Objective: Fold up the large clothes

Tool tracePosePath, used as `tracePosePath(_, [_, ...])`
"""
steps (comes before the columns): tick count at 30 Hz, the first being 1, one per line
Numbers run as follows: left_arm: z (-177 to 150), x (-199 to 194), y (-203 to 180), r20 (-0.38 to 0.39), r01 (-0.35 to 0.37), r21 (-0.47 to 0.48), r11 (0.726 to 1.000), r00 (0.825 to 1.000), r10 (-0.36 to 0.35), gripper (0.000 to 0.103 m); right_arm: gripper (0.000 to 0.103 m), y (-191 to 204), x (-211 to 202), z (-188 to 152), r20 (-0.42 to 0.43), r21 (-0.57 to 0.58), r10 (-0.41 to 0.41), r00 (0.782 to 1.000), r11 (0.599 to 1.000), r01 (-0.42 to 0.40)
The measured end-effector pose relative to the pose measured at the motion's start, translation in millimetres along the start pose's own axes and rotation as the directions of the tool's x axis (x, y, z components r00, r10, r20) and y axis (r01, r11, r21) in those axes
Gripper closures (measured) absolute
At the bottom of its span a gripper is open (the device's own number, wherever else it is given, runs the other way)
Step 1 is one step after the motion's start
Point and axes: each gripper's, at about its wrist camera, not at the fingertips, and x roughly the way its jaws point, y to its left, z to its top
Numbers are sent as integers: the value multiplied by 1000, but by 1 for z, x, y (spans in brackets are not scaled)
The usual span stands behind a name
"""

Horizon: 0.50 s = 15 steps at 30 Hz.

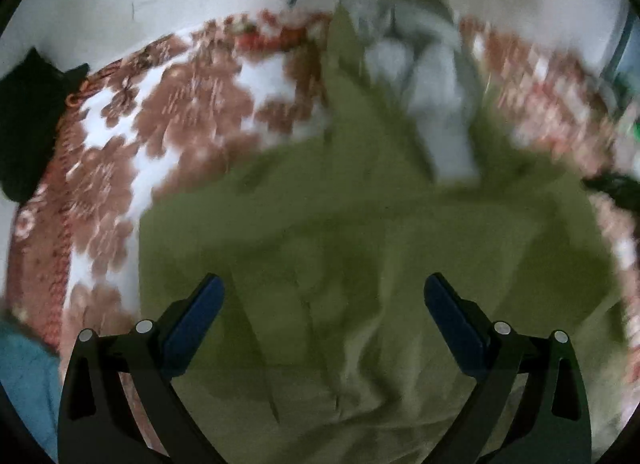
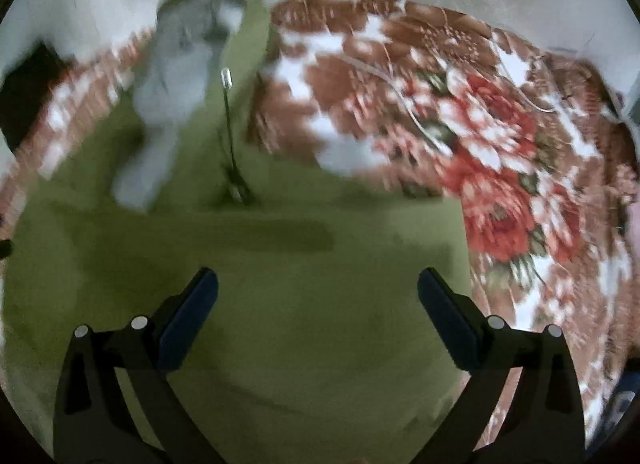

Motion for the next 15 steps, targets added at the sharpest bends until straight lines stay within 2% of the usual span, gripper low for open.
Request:
tracePosePath(1, [14,-2,4,11,33,-11,999,999,-33,5,5,-5,-3,17,15,4,33,999,999,-34])
tracePosePath(4, [74,5,24,20,153,-40,987,988,-152,5,5,-6,1,66,35,-52,69,997,996,-67])
tracePosePath(5, [99,14,30,26,180,-43,983,983,-179,5,5,-2,6,87,46,-63,114,992,992,-111])
tracePosePath(8, [147,49,36,31,182,-48,982,983,-181,5,5,2,27,132,58,-4,210,976,978,-210])
tracePosePath(10, [171,79,36,17,196,-54,979,981,-195,5,5,5,47,157,61,28,234,970,971,-236])
tracePosePath(13, [201,119,28,-16,197,-22,980,980,-198,5,5,10,79,188,53,65,266,962,961,-269])
tracePosePath(15, [214,136,26,-21,234,-18,972,972,-235,5,7,10,104,207,40,130,327,944,935,-329])
